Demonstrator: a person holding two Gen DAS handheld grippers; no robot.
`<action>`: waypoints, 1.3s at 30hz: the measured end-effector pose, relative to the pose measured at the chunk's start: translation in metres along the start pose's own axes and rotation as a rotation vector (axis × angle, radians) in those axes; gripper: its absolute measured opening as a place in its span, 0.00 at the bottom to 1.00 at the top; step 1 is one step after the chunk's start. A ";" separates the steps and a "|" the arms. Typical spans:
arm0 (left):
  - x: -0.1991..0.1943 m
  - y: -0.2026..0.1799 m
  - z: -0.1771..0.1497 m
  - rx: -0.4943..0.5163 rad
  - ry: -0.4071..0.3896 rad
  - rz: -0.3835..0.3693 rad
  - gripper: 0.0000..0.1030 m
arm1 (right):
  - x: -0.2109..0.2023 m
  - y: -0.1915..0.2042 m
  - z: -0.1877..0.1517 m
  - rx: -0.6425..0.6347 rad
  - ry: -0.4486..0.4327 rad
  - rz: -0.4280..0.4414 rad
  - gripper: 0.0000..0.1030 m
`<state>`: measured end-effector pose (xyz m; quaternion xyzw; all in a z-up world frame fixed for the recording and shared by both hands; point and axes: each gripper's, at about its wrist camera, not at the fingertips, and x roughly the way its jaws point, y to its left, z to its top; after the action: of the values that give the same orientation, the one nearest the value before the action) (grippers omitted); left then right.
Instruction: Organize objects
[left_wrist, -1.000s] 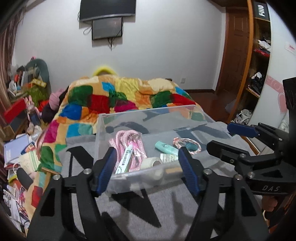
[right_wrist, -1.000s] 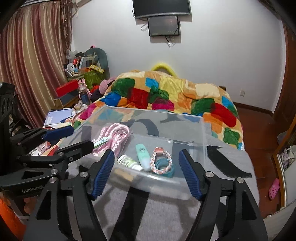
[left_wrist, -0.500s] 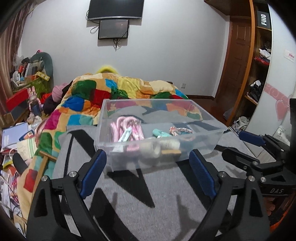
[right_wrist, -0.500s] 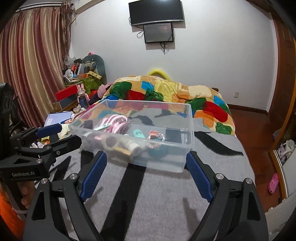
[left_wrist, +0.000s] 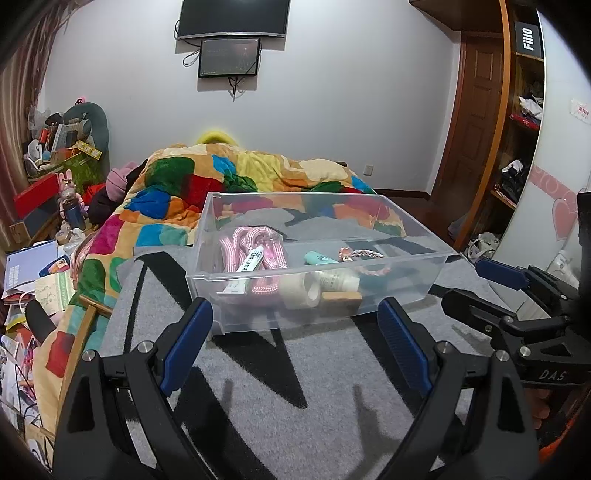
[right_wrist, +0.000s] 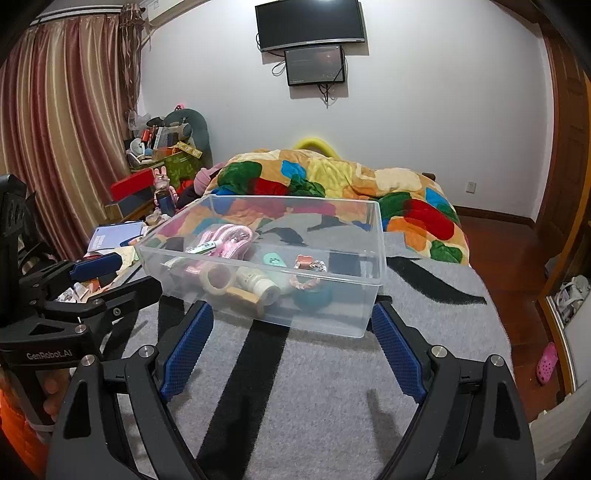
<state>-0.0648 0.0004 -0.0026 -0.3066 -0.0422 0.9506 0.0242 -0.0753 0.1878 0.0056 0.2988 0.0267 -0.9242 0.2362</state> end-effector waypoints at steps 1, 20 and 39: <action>0.000 0.000 0.000 0.000 0.001 0.000 0.89 | 0.000 0.000 0.000 -0.001 -0.001 0.002 0.83; 0.000 -0.003 -0.001 0.000 0.011 -0.014 0.89 | -0.002 0.005 0.000 0.001 -0.004 0.018 0.83; -0.001 0.000 -0.002 -0.027 0.012 -0.014 0.89 | -0.004 0.007 -0.001 0.013 -0.004 0.029 0.83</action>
<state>-0.0632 0.0003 -0.0034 -0.3125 -0.0571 0.9478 0.0267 -0.0688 0.1837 0.0075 0.2988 0.0159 -0.9215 0.2476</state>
